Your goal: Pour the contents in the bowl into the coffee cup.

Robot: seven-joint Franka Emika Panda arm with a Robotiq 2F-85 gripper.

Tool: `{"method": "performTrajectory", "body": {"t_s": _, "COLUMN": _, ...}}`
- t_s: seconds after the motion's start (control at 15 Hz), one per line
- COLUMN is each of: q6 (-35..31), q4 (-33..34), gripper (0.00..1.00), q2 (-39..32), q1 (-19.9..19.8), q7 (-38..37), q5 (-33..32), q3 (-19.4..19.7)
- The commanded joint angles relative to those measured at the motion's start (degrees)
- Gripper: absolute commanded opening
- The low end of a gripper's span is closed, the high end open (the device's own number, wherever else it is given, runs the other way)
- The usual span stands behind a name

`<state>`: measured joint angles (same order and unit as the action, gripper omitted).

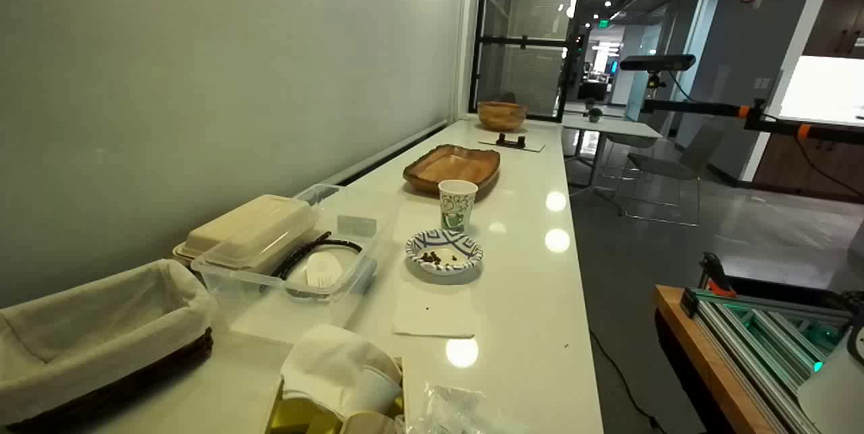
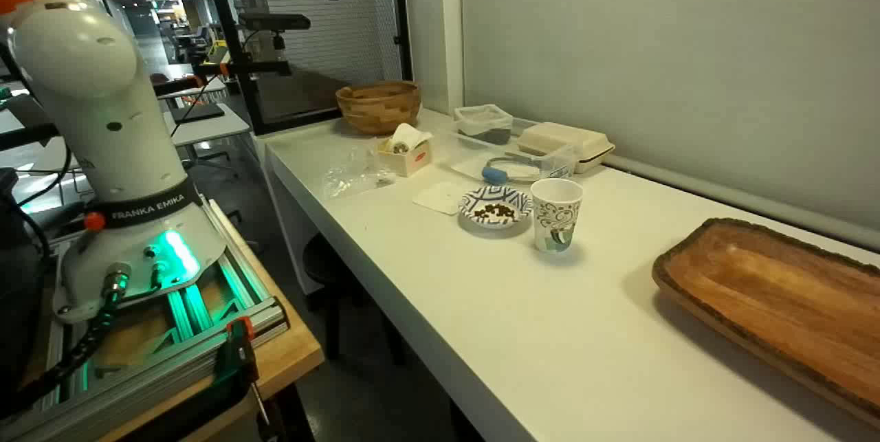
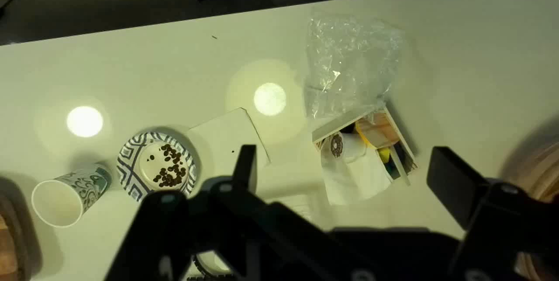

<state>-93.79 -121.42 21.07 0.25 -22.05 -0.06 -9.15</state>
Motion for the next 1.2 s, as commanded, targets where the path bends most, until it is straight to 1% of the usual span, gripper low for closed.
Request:
{"method": "performTrajectory", "body": {"t_s": 0.0, "q6": 0.09, "q4": 0.1, "gripper": 1.0, "q2": -0.07, "q1": 0.52, "q7": -0.13, "q5": -0.15, "q3": 0.44}}
{"method": "performTrajectory", "body": {"t_s": 0.53, "q6": 0.09, "q4": 0.1, "gripper": 1.0, "q2": -0.07, "q1": 0.52, "q7": -0.13, "q5": -0.15, "q3": 0.44}}
{"method": "performTrajectory", "body": {"t_s": 0.73, "q6": -6.58, "q4": -1.13, "gripper": 1.0, "q2": -1.14, "q1": -1.44, "q7": -1.49, "q5": -6.97, "q3": 0.71}}
{"method": "performTrajectory", "body": {"t_s": 0.93, "q6": -12.33, "q4": -3.66, "gripper": 1.0, "q2": -2.84, "q1": -2.98, "q7": 0.68, "q5": -16.13, "q3": 2.0}}
{"method": "performTrajectory", "body": {"t_s": 1.13, "q6": -22.07, "q4": -8.28, "gripper": 1.0, "q2": -4.65, "q1": -3.58, "q7": 5.48, "q5": -17.08, "q3": 5.9}}
